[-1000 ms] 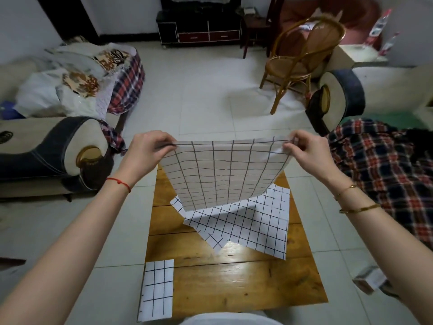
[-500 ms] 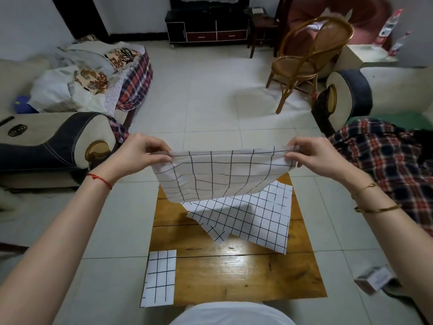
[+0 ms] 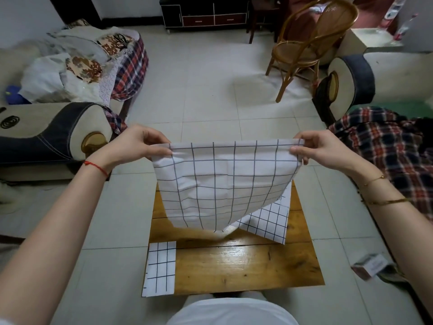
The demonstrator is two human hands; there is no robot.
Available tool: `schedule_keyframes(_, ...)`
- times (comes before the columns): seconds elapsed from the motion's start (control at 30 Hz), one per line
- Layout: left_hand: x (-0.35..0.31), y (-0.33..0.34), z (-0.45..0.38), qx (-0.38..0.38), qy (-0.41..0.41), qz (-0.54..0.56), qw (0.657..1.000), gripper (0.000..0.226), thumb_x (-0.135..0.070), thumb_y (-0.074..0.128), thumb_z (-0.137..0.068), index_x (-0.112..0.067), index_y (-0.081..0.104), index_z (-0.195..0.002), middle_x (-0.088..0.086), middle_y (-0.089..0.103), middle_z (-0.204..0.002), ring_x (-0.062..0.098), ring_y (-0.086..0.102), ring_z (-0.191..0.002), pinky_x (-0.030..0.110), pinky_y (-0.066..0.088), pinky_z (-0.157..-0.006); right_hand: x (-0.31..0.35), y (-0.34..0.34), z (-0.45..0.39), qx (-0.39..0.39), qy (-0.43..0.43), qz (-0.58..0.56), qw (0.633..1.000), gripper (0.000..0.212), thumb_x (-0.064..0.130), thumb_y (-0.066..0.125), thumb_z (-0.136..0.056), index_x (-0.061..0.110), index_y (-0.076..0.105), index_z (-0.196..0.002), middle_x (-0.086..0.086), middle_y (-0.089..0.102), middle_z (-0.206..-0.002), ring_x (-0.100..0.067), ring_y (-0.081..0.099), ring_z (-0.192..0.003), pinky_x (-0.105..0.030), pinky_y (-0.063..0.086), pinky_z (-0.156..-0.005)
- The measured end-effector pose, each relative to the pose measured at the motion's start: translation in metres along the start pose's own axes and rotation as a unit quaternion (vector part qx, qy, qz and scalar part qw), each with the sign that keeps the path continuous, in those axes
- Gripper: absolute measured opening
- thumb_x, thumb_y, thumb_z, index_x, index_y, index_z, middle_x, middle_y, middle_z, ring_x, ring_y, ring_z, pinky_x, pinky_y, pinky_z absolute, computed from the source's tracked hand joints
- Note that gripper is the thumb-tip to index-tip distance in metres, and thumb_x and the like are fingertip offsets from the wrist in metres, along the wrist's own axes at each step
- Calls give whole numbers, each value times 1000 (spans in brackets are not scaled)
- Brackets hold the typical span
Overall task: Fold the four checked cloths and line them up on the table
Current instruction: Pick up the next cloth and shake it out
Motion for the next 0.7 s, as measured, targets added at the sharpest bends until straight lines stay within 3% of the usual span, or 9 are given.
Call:
schedule_keyframes(0.17,25,13,-24,-64,8,-36,997,14,-17,79,-78,-13,75,-90,2,73,-87,10,66,-81,18,53,-75,-30,16,-20,-39,48,9,998,15,18,65,-90,3,67,-92,-8,67,-75,-7,62,-63,-20,52,-64)
schedule_keyframes(0.27,45,24,-42,-91,4,-33,995,15,-16,79,-78,-13,76,-92,-3,73,-87,1,66,-80,13,50,-76,-59,28,-37,-69,80,27,994,14,21,67,-89,7,67,-87,-12,69,-79,-22,66,-73,-37,52,-71)
schedule_keyframes(0.33,62,35,-56,-104,-10,-13,994,13,-12,77,-79,-13,75,-93,-4,72,-87,-5,66,-79,8,50,-75,-82,38,-51,-97,105,37,989,15,21,68,-87,8,65,-82,-16,68,-80,-30,64,-78,-39,50,-72)
schedule_keyframes(0.5,107,67,-93,-144,-38,-2,989,12,-7,75,-81,-10,75,-92,-2,70,-87,-13,62,-76,3,47,-77,-129,62,-85,-159,175,52,970,15,24,67,-84,18,61,-71,-8,63,-70,-19,54,-65,-45,50,-68)
schedule_keyframes(0.6,130,82,-109,-172,-57,4,983,11,-6,73,-82,-9,75,-93,-4,69,-89,-19,60,-78,-1,43,-75,-151,76,-102,-186,210,56,958,15,25,63,-82,13,59,-73,-11,63,-71,-26,63,-64,-46,54,-65)
schedule_keyframes(0.7,147,93,-123,-186,-72,2,980,11,-6,72,-83,-8,75,-94,-4,69,-90,-23,57,-78,-4,40,-73,-166,94,-114,-193,242,-27,951,13,11,59,-88,7,53,-77,-18,59,-73,-27,70,-59,-50,58,-58)
Point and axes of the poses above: each hand's wrist, its own z-axis away from the middle knuckle, its own y-axis out of the palm, x = y × z, the point moved 5 cm from there along -z, towards the middle knuckle
